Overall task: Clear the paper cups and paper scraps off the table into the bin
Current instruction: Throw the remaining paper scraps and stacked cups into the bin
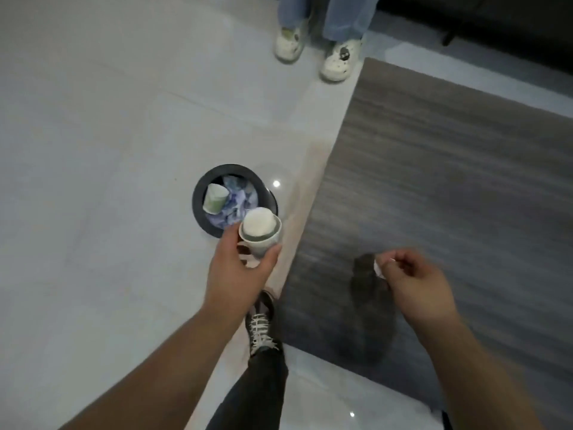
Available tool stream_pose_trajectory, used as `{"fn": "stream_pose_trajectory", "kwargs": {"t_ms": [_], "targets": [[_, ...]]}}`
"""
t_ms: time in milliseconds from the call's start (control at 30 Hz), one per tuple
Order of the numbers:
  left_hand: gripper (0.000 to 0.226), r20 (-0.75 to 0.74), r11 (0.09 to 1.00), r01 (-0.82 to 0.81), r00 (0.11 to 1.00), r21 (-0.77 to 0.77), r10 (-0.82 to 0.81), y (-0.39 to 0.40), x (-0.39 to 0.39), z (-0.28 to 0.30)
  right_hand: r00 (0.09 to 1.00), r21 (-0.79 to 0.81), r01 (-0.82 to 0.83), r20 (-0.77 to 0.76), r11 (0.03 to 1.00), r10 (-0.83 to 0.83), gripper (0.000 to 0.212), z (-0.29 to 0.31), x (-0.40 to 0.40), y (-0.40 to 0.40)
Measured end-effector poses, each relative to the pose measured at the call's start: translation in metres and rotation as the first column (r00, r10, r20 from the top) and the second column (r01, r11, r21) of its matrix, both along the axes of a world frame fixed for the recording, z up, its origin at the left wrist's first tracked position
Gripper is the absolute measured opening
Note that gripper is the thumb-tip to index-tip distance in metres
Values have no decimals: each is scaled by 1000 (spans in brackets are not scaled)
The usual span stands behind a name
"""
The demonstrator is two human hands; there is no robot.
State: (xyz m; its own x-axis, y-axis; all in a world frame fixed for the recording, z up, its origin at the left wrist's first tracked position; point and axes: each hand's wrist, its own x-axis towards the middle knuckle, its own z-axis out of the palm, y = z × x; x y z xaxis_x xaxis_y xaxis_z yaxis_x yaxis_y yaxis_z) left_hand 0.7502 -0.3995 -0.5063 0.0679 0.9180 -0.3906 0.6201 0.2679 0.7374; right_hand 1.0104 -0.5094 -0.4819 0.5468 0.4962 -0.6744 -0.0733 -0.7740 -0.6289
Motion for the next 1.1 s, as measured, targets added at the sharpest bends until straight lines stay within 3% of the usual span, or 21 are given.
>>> {"fn": "stream_pose_trajectory", "kwargs": {"t_ms": [100, 200, 300, 367, 433, 567, 800, 867, 1000, 1100], "targets": [[53, -105, 997, -76, 992, -1, 76, 62, -79, -26, 988, 146, -143, -33, 979, 149, 9, -8, -88, 90], [60, -132, 992, -127, 983, -19, 124, 104, -120, -55, 970, 196, -230, -29, 953, 241, 9, -35, -157, 174], [75, -156, 996, -88, 984, -26, 83, 129, -133, -82, 960, 134, -268, -53, 954, 277, 11, -73, -200, 236], [82, -155, 991, -63, 987, -115, 45, 136, -134, -94, 928, 29, -370, -44, 929, 371, 22, -95, -214, 255], [71, -164, 979, -28, 986, -200, -6, 137, -133, -100, 888, -76, -459, -11, 885, 460, 38, -107, -217, 257], [43, -227, 959, 33, 969, -282, -100, 129, -132, -98, 890, -110, -447, 44, 888, 453, 37, -104, -203, 233], [27, -286, 870, -34, 950, -492, -125, 75, -108, -67, 946, -102, -309, -138, 946, 294, 17, -54, -155, 123], [21, -307, 884, 16, 935, -467, -178, 48, -83, -48, 950, -97, -243, -223, 965, 217, 16, -32, -136, 86], [16, -251, 927, 209, 923, -312, -293, -11, 2, -3, 965, -14, -115, -241, 993, 108, 19, 19, -75, 19], [16, -193, 857, 461, 842, -230, -504, -56, 98, 17, 980, 10, -37, -196, 999, 39, 15, 42, 3, -34]]}}
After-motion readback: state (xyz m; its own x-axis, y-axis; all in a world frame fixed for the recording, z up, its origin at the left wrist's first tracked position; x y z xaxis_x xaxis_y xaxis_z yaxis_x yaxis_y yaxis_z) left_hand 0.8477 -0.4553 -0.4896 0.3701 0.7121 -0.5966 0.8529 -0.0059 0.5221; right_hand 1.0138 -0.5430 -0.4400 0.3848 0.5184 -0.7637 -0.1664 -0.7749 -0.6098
